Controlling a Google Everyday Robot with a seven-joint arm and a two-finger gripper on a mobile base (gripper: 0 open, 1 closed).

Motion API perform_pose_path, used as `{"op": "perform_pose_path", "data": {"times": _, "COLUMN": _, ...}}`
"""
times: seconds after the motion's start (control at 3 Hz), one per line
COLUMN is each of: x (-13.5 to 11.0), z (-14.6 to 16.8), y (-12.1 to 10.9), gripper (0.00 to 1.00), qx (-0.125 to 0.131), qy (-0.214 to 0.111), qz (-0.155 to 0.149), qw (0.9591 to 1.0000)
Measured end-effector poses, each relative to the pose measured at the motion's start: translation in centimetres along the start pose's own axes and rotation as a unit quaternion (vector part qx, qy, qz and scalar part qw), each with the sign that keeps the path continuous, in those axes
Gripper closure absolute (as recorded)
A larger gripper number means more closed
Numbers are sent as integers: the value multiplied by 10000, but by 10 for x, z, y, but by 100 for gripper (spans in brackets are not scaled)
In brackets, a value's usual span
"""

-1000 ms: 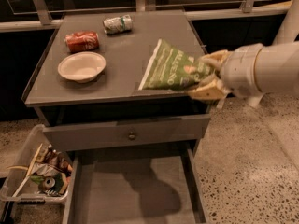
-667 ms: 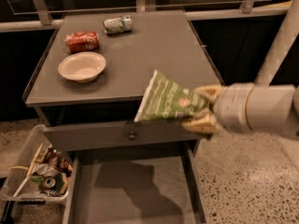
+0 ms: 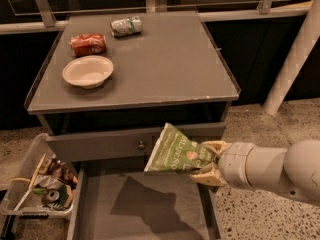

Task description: Place green jalapeno chip bag into middle drawer

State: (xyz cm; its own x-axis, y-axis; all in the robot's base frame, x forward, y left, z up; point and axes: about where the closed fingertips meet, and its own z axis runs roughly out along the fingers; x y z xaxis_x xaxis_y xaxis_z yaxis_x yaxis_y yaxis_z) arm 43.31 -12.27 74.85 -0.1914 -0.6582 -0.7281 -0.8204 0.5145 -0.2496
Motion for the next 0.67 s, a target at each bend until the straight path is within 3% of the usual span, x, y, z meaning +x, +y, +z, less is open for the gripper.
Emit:
{"op": "perform_pose_path", "data": {"times": 0.33, "x": -3, "z": 1, "y": -2, "gripper": 100, "qx": -1, "qy": -4, "qz": -30, "qw": 10000}}
{"op": "perform_pose_path", "data": {"times": 0.67, "x": 20, "z": 33, "y": 9, "gripper": 100, "qx": -217, "qy": 188, "qz": 58, "qw": 9996}}
